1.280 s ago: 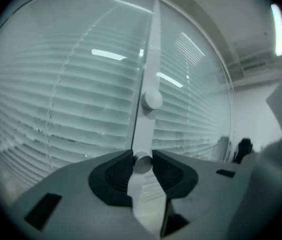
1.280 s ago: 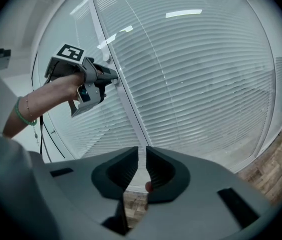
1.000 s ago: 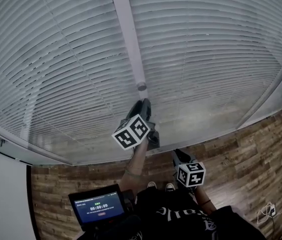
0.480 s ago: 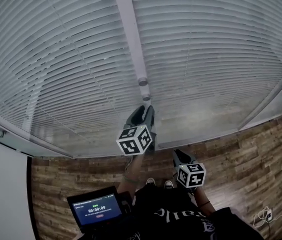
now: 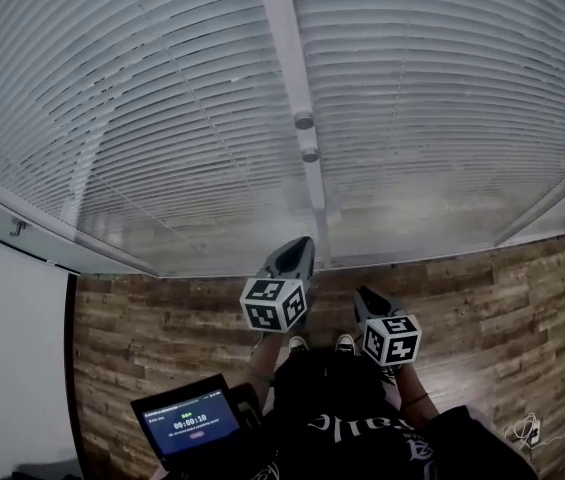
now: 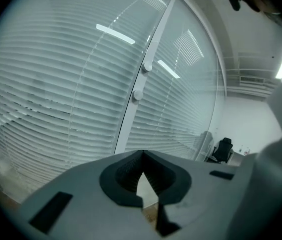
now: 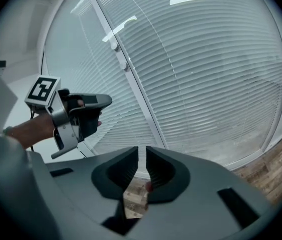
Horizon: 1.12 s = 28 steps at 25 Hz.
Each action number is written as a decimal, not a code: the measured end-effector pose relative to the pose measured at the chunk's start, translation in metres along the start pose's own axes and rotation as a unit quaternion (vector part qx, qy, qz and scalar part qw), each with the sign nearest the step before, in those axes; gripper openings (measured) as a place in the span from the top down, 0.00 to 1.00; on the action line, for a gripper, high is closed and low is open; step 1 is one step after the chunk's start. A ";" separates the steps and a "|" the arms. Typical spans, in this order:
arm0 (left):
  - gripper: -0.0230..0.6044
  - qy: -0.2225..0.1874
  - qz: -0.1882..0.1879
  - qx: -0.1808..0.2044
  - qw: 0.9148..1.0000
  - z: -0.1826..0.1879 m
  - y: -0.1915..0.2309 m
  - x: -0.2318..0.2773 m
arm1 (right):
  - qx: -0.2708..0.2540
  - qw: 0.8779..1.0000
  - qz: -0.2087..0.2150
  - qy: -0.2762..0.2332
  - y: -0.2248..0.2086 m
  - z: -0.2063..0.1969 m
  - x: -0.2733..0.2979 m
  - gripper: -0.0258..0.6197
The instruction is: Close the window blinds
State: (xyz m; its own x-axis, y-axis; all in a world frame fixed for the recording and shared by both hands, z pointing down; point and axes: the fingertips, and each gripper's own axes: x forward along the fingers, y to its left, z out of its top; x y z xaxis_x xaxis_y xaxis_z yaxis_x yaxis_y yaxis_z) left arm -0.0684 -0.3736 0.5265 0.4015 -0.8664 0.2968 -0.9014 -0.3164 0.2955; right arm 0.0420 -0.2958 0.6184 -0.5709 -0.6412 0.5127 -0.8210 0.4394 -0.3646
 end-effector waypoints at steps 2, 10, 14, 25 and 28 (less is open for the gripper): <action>0.96 0.006 -0.006 0.006 1.000 -0.013 -0.004 -0.017 | -0.002 1.000 0.002 -0.002 0.007 -0.004 -0.007 0.87; 0.96 0.007 -0.061 0.032 0.998 -0.035 -0.009 -0.103 | -0.004 1.000 -0.010 -0.021 0.064 -0.017 -0.020 0.87; 0.96 0.021 -0.084 0.071 0.994 -0.057 0.011 -0.170 | 0.010 0.999 -0.023 -0.041 0.124 -0.039 -0.021 0.87; 0.96 0.035 -0.143 0.037 0.988 -0.114 0.051 -0.325 | 0.019 0.995 -0.073 -0.068 0.264 -0.136 -0.076 0.87; 0.96 0.026 -0.162 0.035 0.986 -0.122 0.038 -0.344 | 0.015 0.993 -0.090 -0.076 0.276 -0.152 -0.101 0.87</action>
State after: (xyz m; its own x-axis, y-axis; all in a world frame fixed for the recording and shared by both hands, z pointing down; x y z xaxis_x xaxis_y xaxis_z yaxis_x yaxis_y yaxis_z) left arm -0.2214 -0.0404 0.5467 0.6758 -0.6952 0.2448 -0.7331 -0.6000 0.3201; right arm -0.1283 -0.0142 0.5839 -0.4052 -0.7967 0.4485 -0.9077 0.2921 -0.3012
